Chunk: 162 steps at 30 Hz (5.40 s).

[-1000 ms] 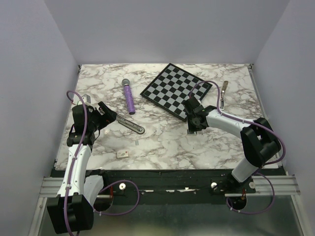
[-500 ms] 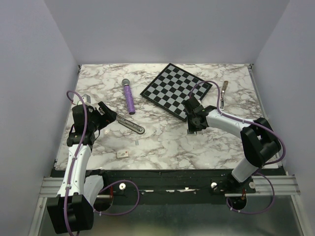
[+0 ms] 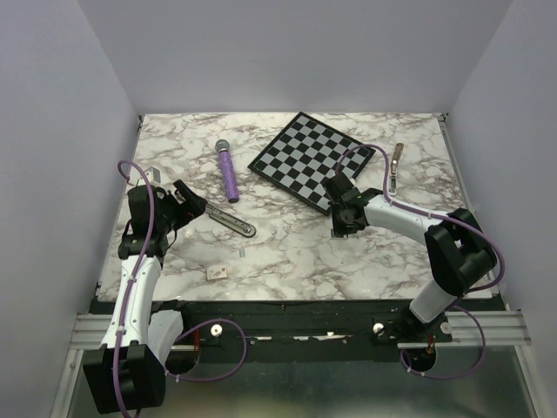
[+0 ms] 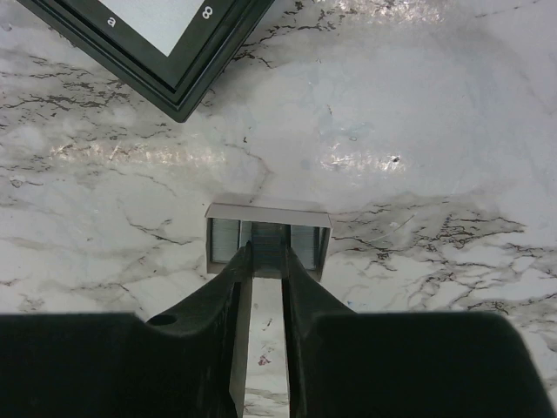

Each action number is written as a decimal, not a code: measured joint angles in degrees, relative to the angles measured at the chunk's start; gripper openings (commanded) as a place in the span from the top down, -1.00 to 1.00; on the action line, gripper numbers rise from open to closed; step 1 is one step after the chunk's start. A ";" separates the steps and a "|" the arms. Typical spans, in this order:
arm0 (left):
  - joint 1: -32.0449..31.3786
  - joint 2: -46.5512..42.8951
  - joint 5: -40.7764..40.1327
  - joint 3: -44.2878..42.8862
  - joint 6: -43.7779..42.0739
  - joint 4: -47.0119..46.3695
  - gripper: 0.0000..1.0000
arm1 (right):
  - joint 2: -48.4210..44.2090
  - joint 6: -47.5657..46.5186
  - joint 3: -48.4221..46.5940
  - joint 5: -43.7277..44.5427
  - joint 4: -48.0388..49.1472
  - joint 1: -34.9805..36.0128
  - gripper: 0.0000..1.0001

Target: Unload the staples from the stapler

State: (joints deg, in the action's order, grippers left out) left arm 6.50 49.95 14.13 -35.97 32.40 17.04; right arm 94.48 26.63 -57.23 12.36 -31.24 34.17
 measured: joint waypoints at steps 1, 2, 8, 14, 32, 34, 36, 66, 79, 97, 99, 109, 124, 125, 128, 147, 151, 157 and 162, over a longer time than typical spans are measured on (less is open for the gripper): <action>0.00 0.00 0.00 0.00 0.00 0.00 -0.97 | 0.00 0.04 0.00 0.00 0.00 0.00 0.41; 0.00 0.00 0.00 0.00 0.00 0.02 -0.97 | 0.00 0.15 0.00 0.02 0.00 0.00 0.40; 0.00 0.00 0.00 0.00 0.00 0.00 -0.97 | -0.04 0.37 0.00 0.28 -0.35 0.00 0.40; 0.00 0.02 0.00 0.00 0.00 0.00 -0.97 | -1.64 0.33 -0.02 0.31 -1.16 0.00 0.49; 0.09 3.89 -8.59 -0.70 4.61 4.61 -0.97 | -3.26 -7.37 -3.32 -11.96 7.28 11.37 0.21; 0.28 5.97 -11.45 -2.01 5.95 7.21 -0.97 | -1.86 -9.94 -5.53 -13.94 10.93 15.52 0.18; 0.79 7.37 -13.53 -3.13 7.08 9.14 -0.97 | 0.90 -11.34 -9.09 -14.56 12.46 18.40 0.09; 2.51 2.21 -23.61 -2.14 13.11 15.26 -0.97 | 33.53 11.15 -48.17 3.26 -7.61 31.52 -0.08; 2.54 1.51 -23.58 -2.03 13.16 15.23 -0.97 | 36.02 12.35 -50.60 4.85 -11.58 32.83 0.06; 2.54 0.72 -23.58 -1.92 13.16 15.21 -0.97 | 38.21 12.59 -52.52 4.85 -13.57 33.00 0.26; 2.54 0.72 -23.58 -1.92 13.16 15.21 -0.97 | 38.23 12.59 -52.52 4.85 -13.70 33.00 0.29; 2.54 0.72 -23.58 -1.92 13.16 15.21 -0.97 | 38.23 12.37 -52.52 4.85 -13.90 33.00 0.38; 2.54 0.72 -23.61 -1.84 13.16 15.21 -0.97 | 38.23 10.67 -52.48 5.27 -13.79 33.00 0.47; 2.54 0.72 -23.61 -1.84 13.16 15.21 -0.97 | 38.21 10.60 -52.35 5.42 -13.73 33.00 0.48; 2.54 0.72 -23.61 -1.84 13.16 15.21 -0.97 | 37.99 10.38 -51.82 5.90 -13.25 33.05 0.48; 2.54 0.90 -23.58 -1.84 13.11 15.23 -0.97 | 14.08 10.38 -22.34 13.33 -9.42 23.54 0.49; 2.54 0.94 -23.58 -1.84 13.09 15.23 -0.97 | 8.39 9.84 -15.56 13.79 -6.97 17.70 0.49; 2.54 1.16 -23.61 -1.84 13.09 15.23 -0.97 | 4.92 8.22 -7.91 13.66 -4.90 12.35 0.48; 2.54 1.49 -23.63 -1.84 13.09 15.26 -0.97 | 3.63 6.67 -5.62 13.20 -3.13 10.19 0.49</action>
State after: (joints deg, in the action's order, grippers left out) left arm 9.04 51.44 -9.50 -37.80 45.50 32.29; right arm 98.10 33.30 -62.85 25.56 -34.37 44.36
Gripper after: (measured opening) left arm 0.985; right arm 0.260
